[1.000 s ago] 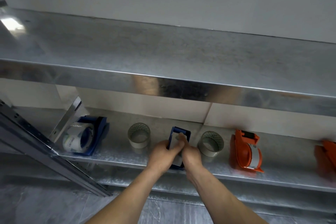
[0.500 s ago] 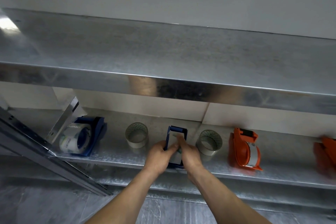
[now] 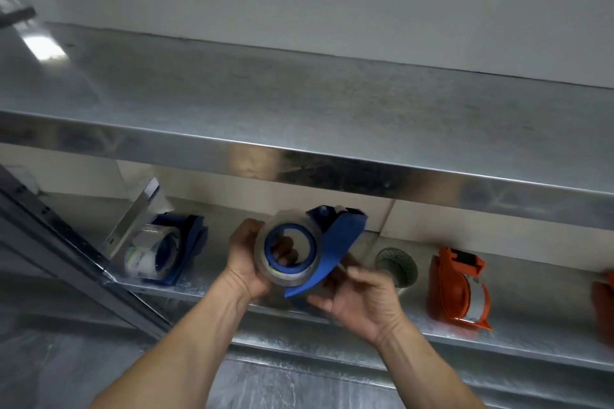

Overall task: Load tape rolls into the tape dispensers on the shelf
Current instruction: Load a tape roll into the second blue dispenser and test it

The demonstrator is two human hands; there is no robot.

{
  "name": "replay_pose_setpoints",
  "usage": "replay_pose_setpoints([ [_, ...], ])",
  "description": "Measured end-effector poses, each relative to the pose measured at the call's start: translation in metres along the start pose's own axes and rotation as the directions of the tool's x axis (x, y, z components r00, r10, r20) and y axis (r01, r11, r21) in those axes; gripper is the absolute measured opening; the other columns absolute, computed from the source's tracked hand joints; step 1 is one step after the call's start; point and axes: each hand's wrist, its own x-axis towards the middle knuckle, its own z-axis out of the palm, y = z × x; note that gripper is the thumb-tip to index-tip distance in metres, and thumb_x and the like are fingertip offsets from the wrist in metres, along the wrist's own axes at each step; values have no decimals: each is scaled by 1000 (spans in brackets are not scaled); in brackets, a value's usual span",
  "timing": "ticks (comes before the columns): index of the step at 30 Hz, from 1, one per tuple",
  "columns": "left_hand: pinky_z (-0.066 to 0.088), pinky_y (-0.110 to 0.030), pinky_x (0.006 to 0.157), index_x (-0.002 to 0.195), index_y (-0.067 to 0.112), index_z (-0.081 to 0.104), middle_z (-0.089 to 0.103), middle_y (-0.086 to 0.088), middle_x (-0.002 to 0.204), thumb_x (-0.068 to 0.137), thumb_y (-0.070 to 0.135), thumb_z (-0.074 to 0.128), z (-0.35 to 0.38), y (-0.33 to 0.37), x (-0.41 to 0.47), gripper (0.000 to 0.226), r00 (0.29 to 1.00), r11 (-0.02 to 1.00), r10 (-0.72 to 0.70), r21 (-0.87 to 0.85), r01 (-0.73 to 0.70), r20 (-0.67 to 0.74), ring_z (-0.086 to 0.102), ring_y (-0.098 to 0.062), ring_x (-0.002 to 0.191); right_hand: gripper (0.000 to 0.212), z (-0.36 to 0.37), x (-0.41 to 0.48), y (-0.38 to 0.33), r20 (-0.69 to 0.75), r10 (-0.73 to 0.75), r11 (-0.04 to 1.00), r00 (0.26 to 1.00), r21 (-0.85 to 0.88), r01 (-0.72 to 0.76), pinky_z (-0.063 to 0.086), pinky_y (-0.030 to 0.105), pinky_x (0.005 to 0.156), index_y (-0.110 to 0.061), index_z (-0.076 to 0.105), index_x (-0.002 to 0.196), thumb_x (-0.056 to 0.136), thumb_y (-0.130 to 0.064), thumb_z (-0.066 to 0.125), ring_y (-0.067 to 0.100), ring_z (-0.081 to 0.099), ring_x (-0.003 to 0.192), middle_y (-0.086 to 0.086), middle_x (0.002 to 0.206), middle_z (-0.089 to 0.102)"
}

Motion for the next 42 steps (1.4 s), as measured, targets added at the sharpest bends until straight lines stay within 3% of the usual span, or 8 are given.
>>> replay_pose_setpoints([
  [6,48,-36,72,90,3,66,62,-19,84,68,31,71,9,14,6,36,979,962,-163,242,130,121,58,-31,76,57,19,-4,-7,10,-90,853,996,-515,83,59,35,70,-6,76,84,29,2,84,24,70,87,10,89,75],
  [10,53,-48,80,92,6,68,68,-18,94,92,36,61,21,22,15,31,999,821,-1,570,-27,48,65,-32,86,54,31,-6,-4,67,-365,454,929,-858,240,56,23,75,-11,63,102,56,7,84,10,71,87,-1,91,75],
  [14,54,-46,84,106,12,71,74,-10,103,97,49,46,34,20,12,45,991,747,-15,660,-77,133,67,-31,101,42,28,-2,8,40,-500,296,865,-931,214,54,18,75,-14,56,105,74,4,79,3,69,86,-2,93,70],
  [16,52,-38,79,107,15,70,74,-5,101,100,43,43,40,18,9,40,982,744,-37,661,-97,186,68,-26,98,38,21,-1,12,14,-499,267,866,-949,170,56,24,80,-24,58,105,77,-9,79,3,69,89,-5,94,71],
  [20,51,-35,73,104,14,68,70,-7,102,98,29,47,43,16,6,27,963,740,-18,651,-167,268,65,-23,92,46,12,-2,11,33,-493,88,869,-992,88,53,12,79,-36,58,102,71,-17,86,-4,67,92,-16,96,70],
  [28,53,-33,74,87,15,70,71,-3,94,98,15,49,41,18,6,24,935,668,-17,700,-252,353,66,-22,92,37,-2,-2,15,-15,-494,95,869,-995,37,59,26,82,-25,66,106,72,-27,81,2,70,90,-12,97,73],
  [32,56,-36,89,92,22,72,70,3,100,92,14,61,42,17,6,14,919,500,28,790,-354,394,65,-18,100,32,-3,-4,15,-32,-496,145,868,-988,46,59,24,82,-25,65,105,77,-19,79,3,70,91,-9,97,74],
  [42,42,-6,75,93,19,72,68,13,94,91,13,63,48,22,8,12,857,199,205,837,-509,472,61,3,90,32,1,-5,18,-6,-504,159,864,-984,86,56,18,81,-23,66,106,79,-9,78,2,70,93,-10,98,75],
])
